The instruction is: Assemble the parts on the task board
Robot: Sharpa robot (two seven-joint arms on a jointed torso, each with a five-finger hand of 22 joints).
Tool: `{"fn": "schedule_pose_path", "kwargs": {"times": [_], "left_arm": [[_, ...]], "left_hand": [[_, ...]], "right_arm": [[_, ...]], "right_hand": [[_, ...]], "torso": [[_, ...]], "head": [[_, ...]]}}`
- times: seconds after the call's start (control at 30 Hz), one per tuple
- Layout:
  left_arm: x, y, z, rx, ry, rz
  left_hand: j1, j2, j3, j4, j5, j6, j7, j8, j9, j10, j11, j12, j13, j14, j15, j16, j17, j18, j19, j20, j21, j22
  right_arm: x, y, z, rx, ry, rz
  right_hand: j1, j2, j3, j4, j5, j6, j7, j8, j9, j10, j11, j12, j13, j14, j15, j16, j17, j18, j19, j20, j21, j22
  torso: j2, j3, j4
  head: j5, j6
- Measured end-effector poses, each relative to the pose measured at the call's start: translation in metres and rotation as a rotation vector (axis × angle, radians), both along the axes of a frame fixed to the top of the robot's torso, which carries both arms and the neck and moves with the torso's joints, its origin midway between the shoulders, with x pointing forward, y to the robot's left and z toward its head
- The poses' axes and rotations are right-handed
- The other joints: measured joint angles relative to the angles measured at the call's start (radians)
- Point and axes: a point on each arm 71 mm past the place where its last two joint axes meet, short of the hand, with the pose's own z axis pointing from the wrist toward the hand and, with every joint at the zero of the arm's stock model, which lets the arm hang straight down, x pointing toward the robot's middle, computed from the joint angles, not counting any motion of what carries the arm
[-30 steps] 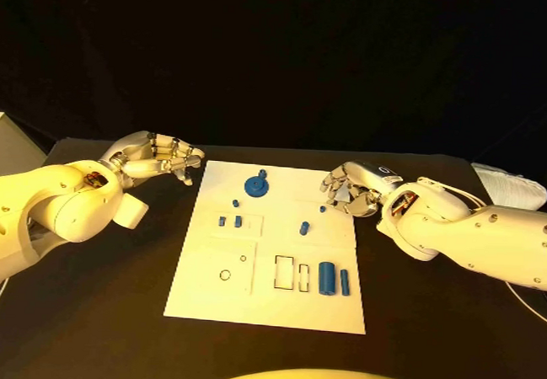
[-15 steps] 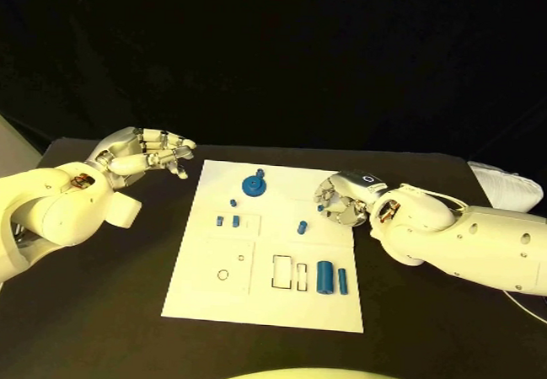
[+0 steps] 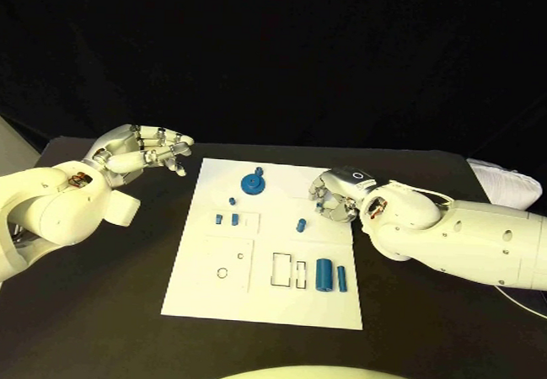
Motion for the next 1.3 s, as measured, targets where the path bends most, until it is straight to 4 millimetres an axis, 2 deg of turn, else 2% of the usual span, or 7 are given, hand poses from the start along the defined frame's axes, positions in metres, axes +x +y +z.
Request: {"fn": "schedule_pose_path", "kwargs": {"times": [0.1, 0.2, 0.3, 0.4, 1.07, 1.3], "left_arm": [[0.0, 0.0, 0.0, -0.001, 0.0, 0.001], [0.0, 0.0, 0.0, -0.002, 0.001, 0.001], [0.0, 0.0, 0.0, -0.002, 0.002, 0.001], [0.0, 0.0, 0.0, -0.002, 0.002, 0.002], [0.0, 0.001, -0.002, 0.002, 0.007, 0.003], [0.0, 0.002, -0.003, 0.003, 0.008, 0.005]], "left_hand": [[0.0, 0.0, -0.002, -0.002, 0.0, 0.0, 0.0, 0.0, 0.0, 0.0, 0.0, 0.0, 0.0, 0.0, 0.0, 0.0, 0.0, 0.0, 0.0, 0.0, -0.004, 0.0], [0.0, 0.0, -0.003, -0.003, 0.0, 0.0, 0.0, 0.0, 0.0, 0.0, 0.0, 0.0, 0.0, 0.0, 0.0, 0.0, 0.0, 0.0, 0.0, 0.0, -0.004, 0.0], [0.0, 0.0, -0.003, -0.003, 0.0, 0.0, 0.0, 0.0, 0.0, 0.0, 0.0, 0.0, 0.0, 0.0, 0.0, 0.0, 0.0, 0.0, 0.0, 0.0, -0.004, 0.0], [0.0, 0.0, -0.003, -0.003, 0.0, 0.0, 0.0, 0.0, 0.0, 0.0, 0.0, 0.0, -0.001, 0.0, 0.0, 0.0, -0.001, 0.0, 0.0, 0.0, -0.004, -0.001], [0.008, 0.0, -0.003, -0.003, 0.0, 0.0, 0.0, -0.006, -0.001, 0.0, 0.0, -0.006, -0.001, 0.0, 0.0, -0.004, -0.001, 0.0, 0.0, 0.0, -0.004, -0.001], [0.008, 0.0, -0.003, -0.003, 0.0, 0.0, 0.0, -0.006, -0.001, 0.0, 0.0, -0.006, -0.001, 0.0, 0.0, -0.004, -0.001, 0.0, 0.0, 0.0, -0.004, -0.001]], "right_arm": [[0.0, 0.002, 0.0, -0.003, -0.003, 0.002], [0.0, 0.003, 0.0, -0.008, -0.005, 0.004], [0.0, 0.004, 0.0, -0.015, -0.007, 0.007], [-0.001, 0.005, 0.0, -0.024, -0.009, 0.009], [-0.009, 0.005, 0.0, -0.027, -0.042, -0.007], [-0.012, 0.002, 0.009, -0.013, -0.063, -0.011]], "right_hand": [[0.007, 0.007, 0.028, -0.018, -0.015, 0.026, -0.006, 0.014, 0.007, 0.03, -0.005, -0.014, -0.011, 0.0, 0.0, 0.003, 0.0, 0.0, 0.008, -0.008, 0.02, 0.0], [0.011, 0.012, 0.045, -0.034, -0.018, 0.045, -0.014, 0.027, 0.015, 0.05, -0.01, -0.013, -0.013, 0.002, -0.009, 0.005, 0.0, 0.0, 0.011, -0.011, 0.032, 0.0], [0.006, 0.023, 0.057, -0.06, -0.021, 0.074, -0.022, 0.046, 0.027, 0.064, 0.004, -0.01, -0.013, 0.001, -0.022, 0.012, 0.0, 0.0, 0.014, -0.014, 0.055, 0.0], [0.002, 0.027, 0.069, -0.073, -0.027, 0.076, -0.024, 0.047, 0.031, 0.067, 0.007, -0.009, -0.011, 0.002, -0.023, 0.012, 0.0, 0.0, 0.015, -0.014, 0.055, 0.0], [-0.002, 0.031, 0.071, -0.074, -0.035, 0.08, -0.027, 0.051, 0.037, 0.074, 0.015, -0.015, -0.01, 0.002, -0.03, 0.006, 0.0, 0.0, 0.018, -0.018, 0.087, 0.001], [0.002, 0.034, 0.071, -0.074, -0.039, 0.079, -0.027, 0.051, 0.039, 0.078, 0.018, -0.021, -0.01, 0.002, -0.03, 0.006, 0.0, 0.0, 0.018, -0.018, 0.093, 0.0]], "torso": [[0.0, 0.0001, -0.0009], [0.0, 0.0, -0.0009], [0.0, 0.0001, -0.0008], [0.0, 0.0004, -0.0007], [-0.001, -0.0002, -0.001], [-0.002, -0.0011, -0.0011]], "head": [[0.0, -0.001], [0.0, -0.003], [-0.001, -0.005], [-0.001, -0.007], [-0.001, -0.006], [0.0, -0.004]]}}
